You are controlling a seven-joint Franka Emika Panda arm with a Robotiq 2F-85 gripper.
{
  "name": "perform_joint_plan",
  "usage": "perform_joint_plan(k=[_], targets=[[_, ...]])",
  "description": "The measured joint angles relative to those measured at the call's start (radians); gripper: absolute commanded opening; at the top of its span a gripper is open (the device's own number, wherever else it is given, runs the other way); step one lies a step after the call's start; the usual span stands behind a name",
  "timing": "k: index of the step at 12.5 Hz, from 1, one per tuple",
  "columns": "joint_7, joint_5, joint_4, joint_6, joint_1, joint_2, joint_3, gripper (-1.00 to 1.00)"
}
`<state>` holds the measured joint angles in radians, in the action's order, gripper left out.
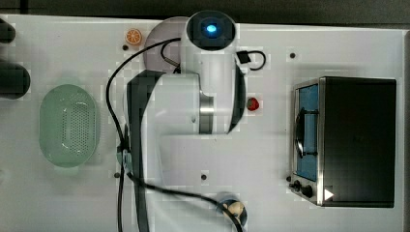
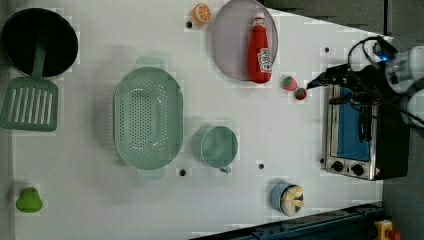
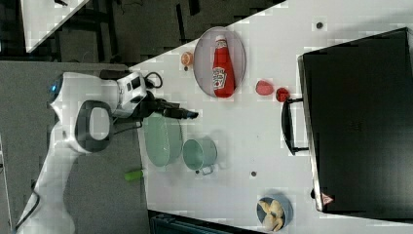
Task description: Pick ketchup from plate and place it on table.
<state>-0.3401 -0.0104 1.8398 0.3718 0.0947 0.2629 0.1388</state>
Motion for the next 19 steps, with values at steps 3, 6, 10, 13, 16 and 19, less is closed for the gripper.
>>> perform_joint_plan(k=[3, 6, 10, 13, 16, 19], targets=[[-0.074, 0.003, -0.005, 0.122, -0.022, 0.074, 0.004, 1.00], [-0.158, 0.014, -0.012, 0.215, -0.028, 0.153, 0.012, 1.00], [-0.203, 0.078, -0.011, 0.366, -0.038, 0.259, 0.001, 1.00], [-0.226, 0.095, -0.013, 0.489, -0.033, 0.329, 0.004, 1.00], [-0.235, 0.104, -0.019, 0.554, -0.034, 0.384, 0.008, 1.00], [-0.248, 0.106, -0.028, 0.628, -0.039, 0.446, 0.004, 1.00]])
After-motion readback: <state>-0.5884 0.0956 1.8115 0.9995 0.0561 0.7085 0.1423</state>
